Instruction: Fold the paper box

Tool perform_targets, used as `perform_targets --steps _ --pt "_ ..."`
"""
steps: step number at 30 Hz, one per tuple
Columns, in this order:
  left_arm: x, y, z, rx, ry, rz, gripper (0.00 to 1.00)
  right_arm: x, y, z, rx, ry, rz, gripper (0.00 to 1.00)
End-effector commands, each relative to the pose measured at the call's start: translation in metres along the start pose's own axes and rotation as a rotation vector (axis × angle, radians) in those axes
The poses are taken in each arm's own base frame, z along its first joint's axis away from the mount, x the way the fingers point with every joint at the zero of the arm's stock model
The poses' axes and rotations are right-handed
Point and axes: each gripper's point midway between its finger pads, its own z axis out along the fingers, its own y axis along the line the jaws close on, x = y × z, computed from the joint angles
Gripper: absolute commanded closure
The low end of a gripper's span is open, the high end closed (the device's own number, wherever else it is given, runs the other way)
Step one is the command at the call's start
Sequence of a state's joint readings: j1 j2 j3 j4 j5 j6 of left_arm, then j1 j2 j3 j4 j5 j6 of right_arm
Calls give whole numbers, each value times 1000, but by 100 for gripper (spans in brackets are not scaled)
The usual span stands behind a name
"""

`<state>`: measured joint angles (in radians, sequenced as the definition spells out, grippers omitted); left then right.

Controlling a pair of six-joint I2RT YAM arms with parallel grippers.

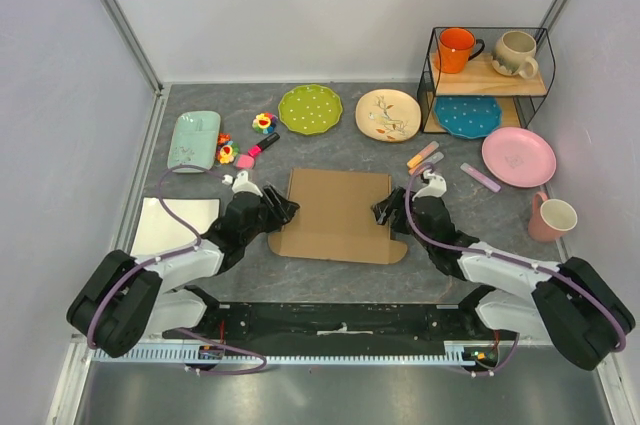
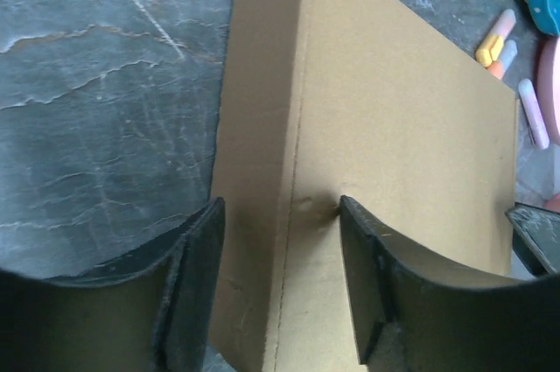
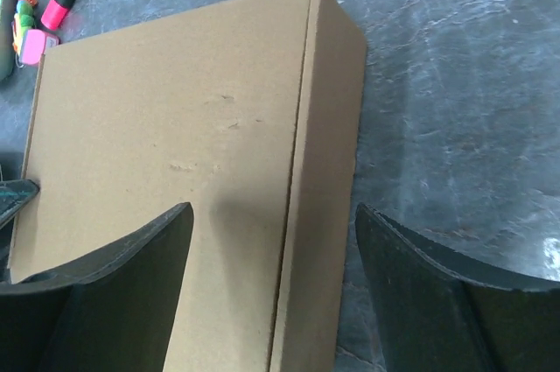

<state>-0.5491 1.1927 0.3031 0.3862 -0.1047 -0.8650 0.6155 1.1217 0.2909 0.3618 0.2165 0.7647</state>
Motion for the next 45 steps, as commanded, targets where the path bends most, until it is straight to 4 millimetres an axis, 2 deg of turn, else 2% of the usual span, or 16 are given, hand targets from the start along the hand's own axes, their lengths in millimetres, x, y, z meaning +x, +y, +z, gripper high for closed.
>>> perform_targets --steps 1,3,6,9,13,17,19,23,25,27,32,34,36,39,41,45 --pt "-4 -20 4 96 -8 -46 45 -11 24 12 -90 -24 -8 23" --pt "2 -15 5 83 7 -50 60 -4 20 17 -82 -7 -13 29" --pt "13 -5 4 68 33 -57 76 7 11 23 -62 16 -18 40" --pt "22 8 0 49 41 -65 85 18 0 25 -42 33 -20 51" --pt "32 23 -7 23 48 -70 88 28 -10 25 -25 54 -29 54" --pt "30 28 -10 2 29 -70 88 35 -12 26 -24 77 -35 56" --pt "25 25 -9 1 18 -58 88 41 -15 22 -28 94 -28 62" --pt "17 20 -3 -5 6 -48 88 54 -20 14 -38 117 -3 65" --pt "13 13 0 4 0 -55 87 59 -26 10 -26 122 2 61" --pt "8 7 1 10 1 -52 84 54 -25 7 -28 107 4 57" --pt "4 2 0 14 -2 -31 83 40 -14 4 -44 87 -12 60" --pt "4 3 -2 13 -1 -37 83 37 -14 2 -35 78 -6 50" --pt "2 5 -5 -8 -2 -39 76 27 -13 -2 -21 56 -9 36" --pt "-16 -5 -13 6 -56 -17 64 -1 -8 -9 8 -7 -29 26" --pt "-25 -6 -20 -8 -81 -3 55 -23 -4 -15 21 -50 -36 22" --pt "-36 -17 -29 14 -101 14 48 -38 3 -24 5 -68 -37 16"
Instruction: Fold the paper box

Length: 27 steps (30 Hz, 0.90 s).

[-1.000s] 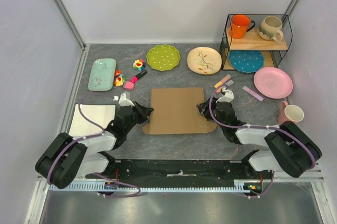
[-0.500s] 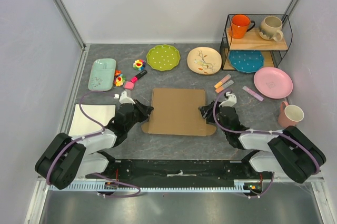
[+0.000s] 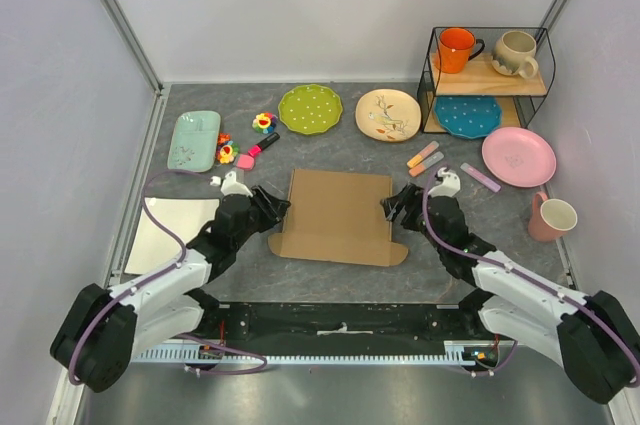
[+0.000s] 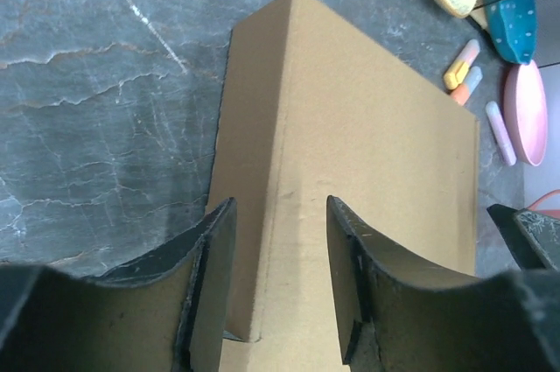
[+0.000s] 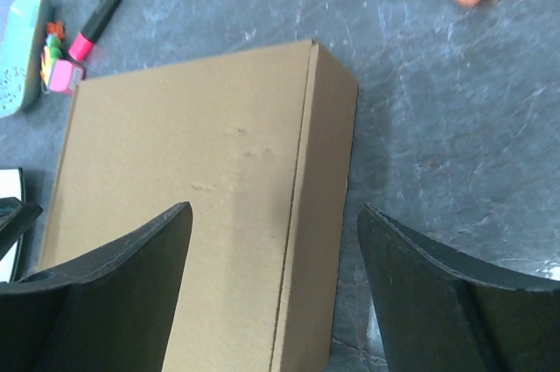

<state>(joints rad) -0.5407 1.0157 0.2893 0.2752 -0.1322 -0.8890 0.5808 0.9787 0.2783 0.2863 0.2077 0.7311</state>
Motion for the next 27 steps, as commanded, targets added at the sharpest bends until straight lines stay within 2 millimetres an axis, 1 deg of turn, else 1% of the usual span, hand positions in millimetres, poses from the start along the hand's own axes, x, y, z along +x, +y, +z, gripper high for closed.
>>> perform_targets --steps 1,3,4,5,6,7,8,9,10,11,12,13,14,15,16,17,18,19,21,25,26,27 --pt "-18 -11 -8 -2 -36 49 47 -18 3 -9 21 -12 -29 16" --pt "-21 -13 -12 3 -44 37 47 -18 2 -15 17 -11 -23 17" --pt "-22 -11 -14 -7 -49 34 48 -13 -2 -18 22 -3 -24 18" --pt "-22 -1 -16 -54 -57 24 48 -13 -5 -23 27 -12 -21 21" --pt "-25 2 -20 -62 -78 16 49 -10 -10 -25 35 -11 -13 28" --pt "-27 7 -22 -86 -91 12 50 -1 -20 -27 55 3 -15 33" --pt "-28 20 -25 -140 -107 -2 55 2 -24 -31 61 6 -10 40" --pt "-30 25 -29 -157 -119 -11 57 9 -32 -32 82 15 -3 54" --pt "-33 30 -31 -173 -132 -19 60 10 -34 -34 82 10 8 61" --pt "-33 32 -32 -177 -135 -27 67 13 -36 -35 84 12 16 67" --pt "-33 35 -33 -181 -134 -29 71 20 -40 -36 87 28 19 76" --pt "-34 37 -33 -187 -131 -27 75 23 -40 -36 83 35 32 81" --pt "-34 33 -32 -173 -117 -11 82 27 -40 -36 77 49 38 85" --pt "-32 35 -31 -185 -98 -5 85 31 -40 -36 72 60 41 90" --pt "-30 38 -27 -202 -79 -2 86 36 -39 -35 60 82 46 92" --pt "-28 32 -24 -179 -49 6 90 35 -35 -34 39 80 53 94" --pt "-27 30 -22 -170 -31 6 92 37 -33 -34 30 86 58 96" --pt "-19 30 -18 -170 10 6 93 37 -28 -33 6 87 72 97" --pt "-18 26 -15 -152 27 10 94 38 -23 -32 -15 91 84 99" --pt "-11 26 -13 -134 59 -2 94 39 -12 -27 -65 104 95 100" --pt "-13 22 -12 -115 46 -3 94 39 -10 -26 -72 107 99 100" --pt "-12 23 -12 -112 50 -3 93 40 -9 -25 -77 109 99 100"
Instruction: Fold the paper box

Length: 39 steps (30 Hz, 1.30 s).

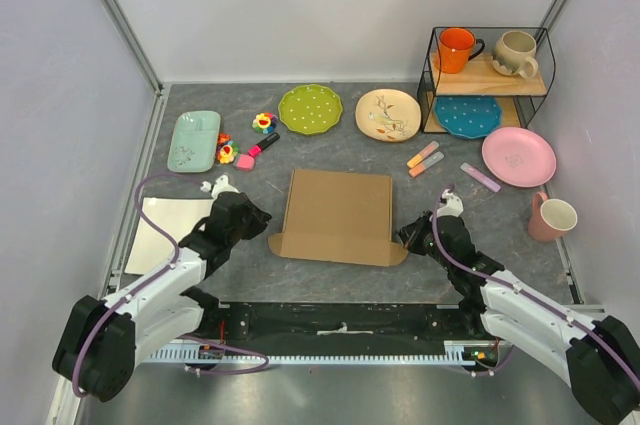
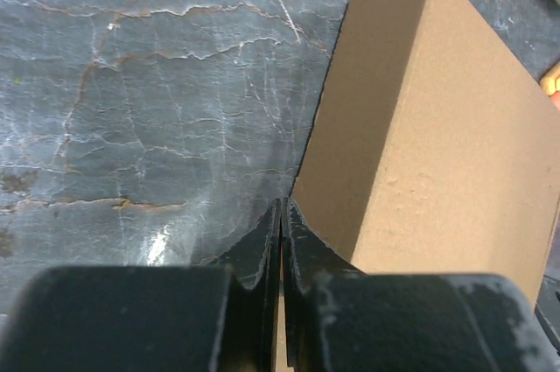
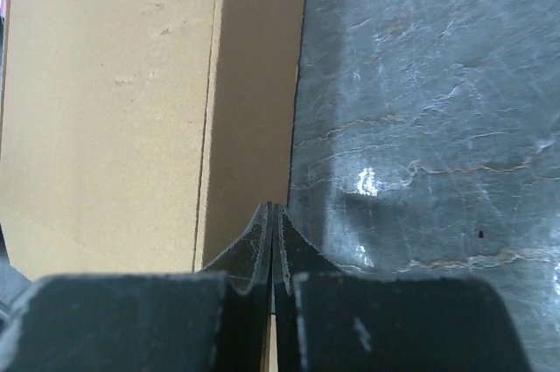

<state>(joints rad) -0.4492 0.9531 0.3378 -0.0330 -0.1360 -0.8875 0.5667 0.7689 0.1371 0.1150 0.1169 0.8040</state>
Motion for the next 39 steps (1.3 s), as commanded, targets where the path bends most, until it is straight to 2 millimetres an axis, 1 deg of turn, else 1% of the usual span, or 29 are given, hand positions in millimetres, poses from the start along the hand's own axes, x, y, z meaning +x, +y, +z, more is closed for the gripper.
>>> perform_targets --steps 1,3,8,9,11,13,16,20,22,26,27,28,29,31,33,34,35,36,38,39 --pt "-12 -29 -2 124 -14 18 93 -6 24 6 -101 -11 33 100" --pt "-9 -30 -1 137 -4 19 92 -2 23 9 -99 7 29 100" --pt "-6 -36 4 171 9 18 92 -2 24 11 -102 6 29 100" --pt "-5 -34 7 160 18 19 92 -3 24 11 -101 5 26 100" --pt "3 -38 8 182 58 25 92 -4 25 11 -100 2 24 100" --pt "9 -33 11 167 82 26 92 -4 23 11 -94 2 23 100" --pt "12 -30 14 156 89 22 92 -5 25 12 -95 -2 21 100" --pt "15 -34 14 174 105 26 92 -5 25 13 -93 0 16 100" --pt "19 -37 12 199 124 29 93 -6 25 13 -92 -1 17 100" --pt "23 -44 1 267 139 21 94 -12 33 12 -115 -8 13 100" --pt "24 -45 -2 280 139 19 94 -14 36 11 -123 -12 12 100" --pt "29 -43 -5 288 150 12 94 -14 36 10 -123 -11 8 100" --pt "25 -47 -10 317 131 10 94 -17 41 9 -135 -14 4 100" --pt "28 -48 -15 347 136 0 94 -21 45 5 -148 -18 1 100" --pt "25 -60 -25 412 128 1 94 -26 53 0 -171 -26 -3 100" --pt "26 -62 -27 432 129 3 94 -28 55 -2 -176 -29 -1 100" --pt "25 -65 -30 451 127 6 94 -34 62 -5 -198 -42 -4 100" --pt "25 -70 -34 476 134 4 94 -34 64 -7 -202 -36 -4 100" --pt "25 -76 -38 505 141 8 94 -44 73 -14 -227 -61 -4 100" --pt "24 -80 -42 526 146 4 94 -43 73 -15 -223 -52 -4 100"
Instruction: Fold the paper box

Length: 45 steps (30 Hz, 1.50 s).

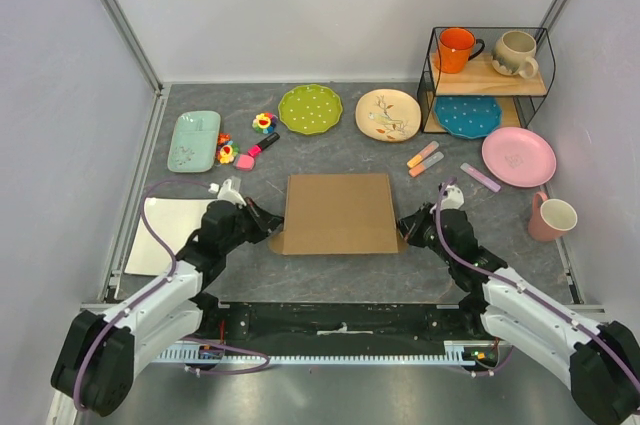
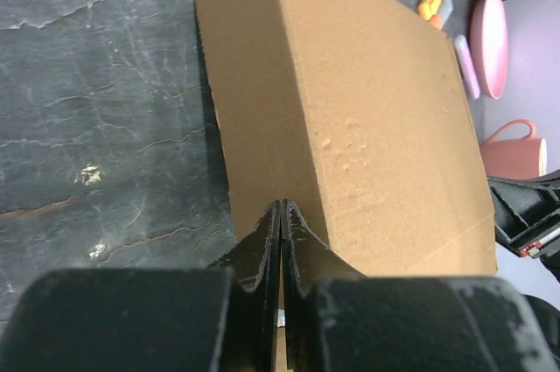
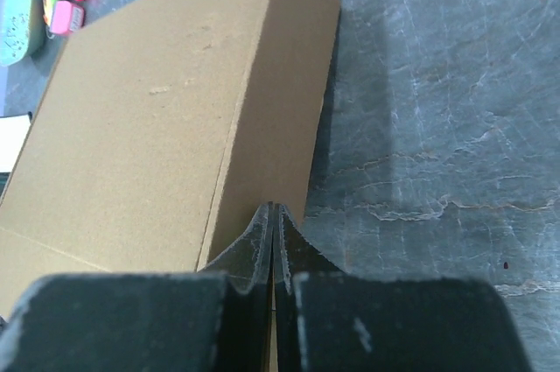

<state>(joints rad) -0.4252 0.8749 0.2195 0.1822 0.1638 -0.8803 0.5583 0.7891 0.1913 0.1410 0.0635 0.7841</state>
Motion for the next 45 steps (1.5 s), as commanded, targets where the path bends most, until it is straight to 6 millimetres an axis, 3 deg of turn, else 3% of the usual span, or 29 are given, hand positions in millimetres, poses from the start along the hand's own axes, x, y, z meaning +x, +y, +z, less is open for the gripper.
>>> perform_targets --steps 1,11,15,21,24,29,37,40,45 --pt "0 -51 -13 225 43 12 94 -34 54 -14 -159 -55 8 100" --pt "-29 -96 -34 310 -9 14 94 -77 88 -38 -205 -137 11 100" --pt "-47 -119 -43 337 -33 30 94 -81 92 -38 -183 -116 20 100" --pt "-59 -133 -44 320 -20 60 94 -84 92 -32 -150 -109 40 100" --pt "-55 -123 -38 287 -17 58 94 -81 87 -29 -143 -112 36 100" --pt "-39 -99 -28 257 -2 31 94 -58 67 -23 -121 -78 27 100" --pt "-9 -39 -10 105 22 -36 94 -30 44 -18 -127 -54 4 100" --pt "-5 -27 -10 66 16 -40 94 -24 38 -21 -123 -51 -2 100" --pt "-23 -24 -20 11 -69 -21 92 -32 29 -32 -78 -90 -29 98"
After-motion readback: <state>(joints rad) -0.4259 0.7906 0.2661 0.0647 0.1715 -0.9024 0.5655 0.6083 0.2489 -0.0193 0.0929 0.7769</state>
